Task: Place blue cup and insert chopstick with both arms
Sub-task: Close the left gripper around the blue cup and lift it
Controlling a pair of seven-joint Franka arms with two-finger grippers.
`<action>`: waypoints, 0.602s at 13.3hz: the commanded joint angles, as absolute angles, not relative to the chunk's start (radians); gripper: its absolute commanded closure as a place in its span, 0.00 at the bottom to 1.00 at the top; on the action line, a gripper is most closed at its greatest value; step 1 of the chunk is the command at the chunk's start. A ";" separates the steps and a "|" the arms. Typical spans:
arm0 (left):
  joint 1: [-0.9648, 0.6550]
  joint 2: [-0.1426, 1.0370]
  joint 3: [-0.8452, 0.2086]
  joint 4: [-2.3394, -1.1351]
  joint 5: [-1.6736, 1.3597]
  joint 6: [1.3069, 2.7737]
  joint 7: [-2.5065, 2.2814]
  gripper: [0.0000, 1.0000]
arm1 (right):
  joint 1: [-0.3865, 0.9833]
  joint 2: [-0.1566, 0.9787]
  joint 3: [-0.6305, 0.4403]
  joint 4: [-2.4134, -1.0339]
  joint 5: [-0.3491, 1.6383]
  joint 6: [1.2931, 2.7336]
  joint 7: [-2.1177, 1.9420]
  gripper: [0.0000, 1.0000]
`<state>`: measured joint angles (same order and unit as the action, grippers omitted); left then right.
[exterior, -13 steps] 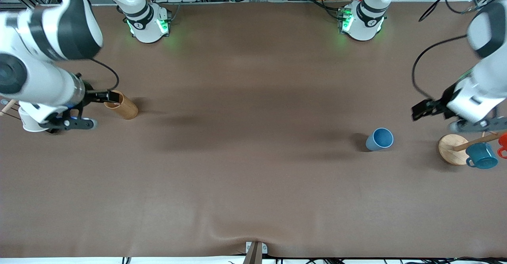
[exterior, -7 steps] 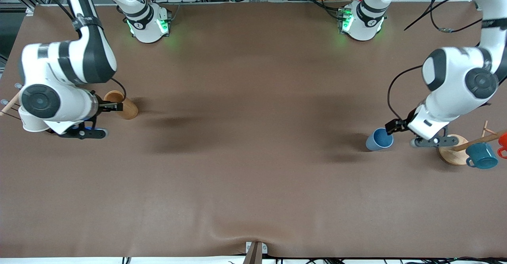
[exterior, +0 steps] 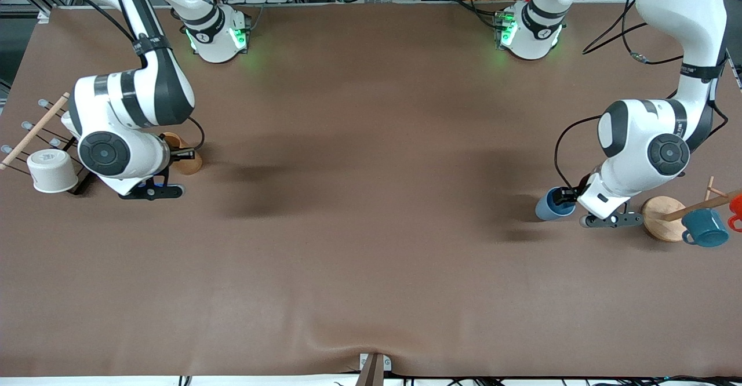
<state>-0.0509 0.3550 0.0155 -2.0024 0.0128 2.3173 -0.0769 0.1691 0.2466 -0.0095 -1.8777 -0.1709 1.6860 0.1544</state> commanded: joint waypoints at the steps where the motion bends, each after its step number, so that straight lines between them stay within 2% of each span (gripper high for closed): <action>1: -0.035 0.367 0.015 -2.002 0.015 2.319 -0.063 0.40 | 0.169 0.212 -0.011 -1.931 -0.193 1.706 0.115 0.46; 3: -0.035 0.382 0.014 -1.999 0.015 2.319 -0.063 0.62 | 0.160 0.212 -0.012 -1.939 -0.196 1.716 0.080 0.51; 5: -0.035 0.387 0.014 -1.994 0.015 2.319 -0.063 0.93 | 0.158 0.203 -0.012 -1.951 -0.196 1.717 0.077 0.69; 6: -0.035 0.382 0.014 -1.991 0.015 2.319 -0.063 1.00 | 0.158 0.196 -0.012 -1.954 -0.198 1.717 0.075 0.79; 7: -0.034 0.373 0.012 -1.993 0.015 2.319 -0.061 1.00 | 0.156 0.195 -0.012 -1.954 -0.209 1.717 0.075 0.86; 8: -0.035 0.359 0.011 -1.993 0.015 2.318 -0.061 1.00 | 0.156 0.193 -0.012 -1.956 -0.213 1.715 0.074 0.88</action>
